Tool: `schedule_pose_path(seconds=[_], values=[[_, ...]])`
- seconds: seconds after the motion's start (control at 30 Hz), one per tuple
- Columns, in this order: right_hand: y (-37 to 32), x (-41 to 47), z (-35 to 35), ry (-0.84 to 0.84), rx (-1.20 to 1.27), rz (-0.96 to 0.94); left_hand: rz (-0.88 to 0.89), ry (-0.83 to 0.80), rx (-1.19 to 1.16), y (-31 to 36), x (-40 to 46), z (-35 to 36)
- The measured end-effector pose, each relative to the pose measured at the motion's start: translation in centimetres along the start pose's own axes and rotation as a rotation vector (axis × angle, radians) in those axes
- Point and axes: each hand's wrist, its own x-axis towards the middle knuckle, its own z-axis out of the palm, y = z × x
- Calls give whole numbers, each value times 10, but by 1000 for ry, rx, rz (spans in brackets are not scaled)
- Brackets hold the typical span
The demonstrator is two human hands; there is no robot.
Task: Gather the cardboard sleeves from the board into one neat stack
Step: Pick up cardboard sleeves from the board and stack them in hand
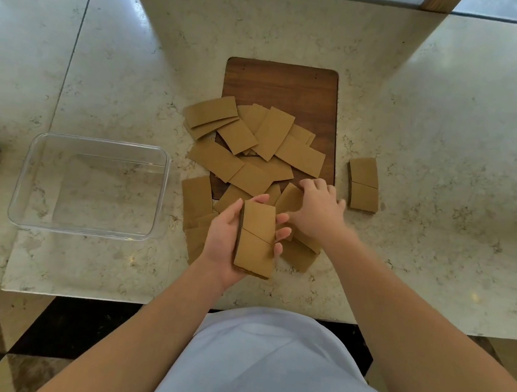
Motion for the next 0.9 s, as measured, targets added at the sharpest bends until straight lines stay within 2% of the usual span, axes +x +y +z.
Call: schedule_pose_path(seconds=[0.13,0.27,0.4,0.5,0.7,0.9], values=[[-1,4,10,62,-36,31,25,-2,-55,1,0,-2],[-2,-1,6,50,28,50,19,15,11,1,-1,-4],[12,-13,-7,-133,595,90,34,51,101,0,-2,-10],[23,-24,-17,-210,774,160,43,79,123,0,-1,-15],[29,-41,-29,-368,777,264,80,136,190,1,-1,-19],[3,-60,-40,-460,820,309,150,223,488,-7,2,-12]])
